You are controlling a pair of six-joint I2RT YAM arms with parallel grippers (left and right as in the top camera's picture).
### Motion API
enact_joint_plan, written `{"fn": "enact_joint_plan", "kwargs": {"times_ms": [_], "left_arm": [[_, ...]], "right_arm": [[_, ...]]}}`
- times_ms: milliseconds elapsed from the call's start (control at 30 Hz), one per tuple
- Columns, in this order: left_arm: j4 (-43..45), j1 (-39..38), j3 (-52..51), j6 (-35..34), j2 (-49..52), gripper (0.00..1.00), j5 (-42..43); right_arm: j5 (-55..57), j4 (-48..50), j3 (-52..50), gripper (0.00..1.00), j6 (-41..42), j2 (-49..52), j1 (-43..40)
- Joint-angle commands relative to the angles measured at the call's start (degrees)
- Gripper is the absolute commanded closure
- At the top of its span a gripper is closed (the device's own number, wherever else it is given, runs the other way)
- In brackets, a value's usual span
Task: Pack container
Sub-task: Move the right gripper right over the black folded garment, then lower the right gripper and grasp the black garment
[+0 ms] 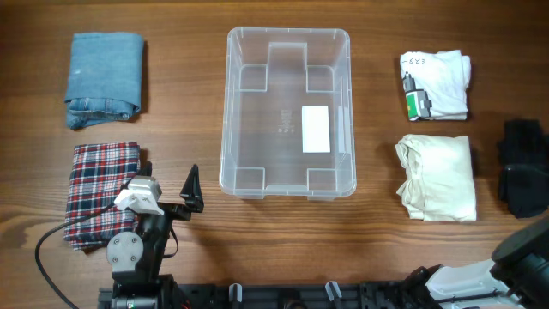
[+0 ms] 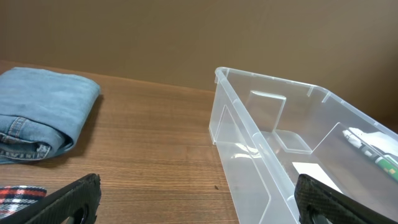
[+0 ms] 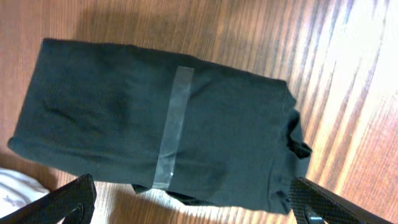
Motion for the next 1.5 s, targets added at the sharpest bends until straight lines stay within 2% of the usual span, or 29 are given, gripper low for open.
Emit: {"fn": "enact_joint_plan", "kwargs": {"times_ms": [0,100,233,300,367,533,667,900,1233,1400,1467], "left_arm": [[-0.2,0.4,-0.3,1.1,-0.1,0.0,-0.6],[-0.2,0.4,-0.3,1.1,-0.1,0.0,-0.6],[-0.2,0.4,-0.3,1.1,-0.1,0.0,-0.5],[-0.2,0.4,-0.3,1.1,-0.1,0.0,-0.6],[-0.2,0.4,-0.3,1.1,-0.1,0.0,-0.6],[-0.2,0.4,-0.3,1.1,-0.1,0.0,-0.6],[-0.2,0.4,-0.3,1.1,-0.1,0.0,-0.5],[-0.2,0.4,-0.3,1.1,-0.1,0.0,-0.6],[-0.2,0.4,-0.3,1.1,-0.1,0.0,-0.6],[-0.2,0.4,-0.3,1.1,-0.1,0.0,-0.6],[-0.2,0.4,-0.3,1.1,-0.1,0.0,-0.6]], "right_arm": [[-5.3,2.0,-2.8,0.0,-5.9,0.6,-0.1],[-5.3,3.3,-3.9,0.11,-8.7,0.6,-0.1],[-5.2,4.5,-4.0,0.38,-8.9,0.6,-0.1],[-4.1,5.0,-4.0,0.55,-8.8,0.6,-0.1],[-3.6,6.2,-4.0,0.66,-8.8,0.6,-0.1],[-2.8,8.1,-4.1,0.81,-8.5,0.6,-0.6],[1.2,8.9,-4.1,0.85,-8.7,1.4,-0.7],[1.4,9.7,-4.1,0.93,-9.2,5.3,-0.8],[-0.1,8.0,-4.1,0.96,-8.1,10.9,-0.8],[-1.4,6.3,-4.3,0.96,-1.0,12.8,-0.7],[-2.4,6.3,-5.0,0.96,4.1,12.9,-0.4]]}}
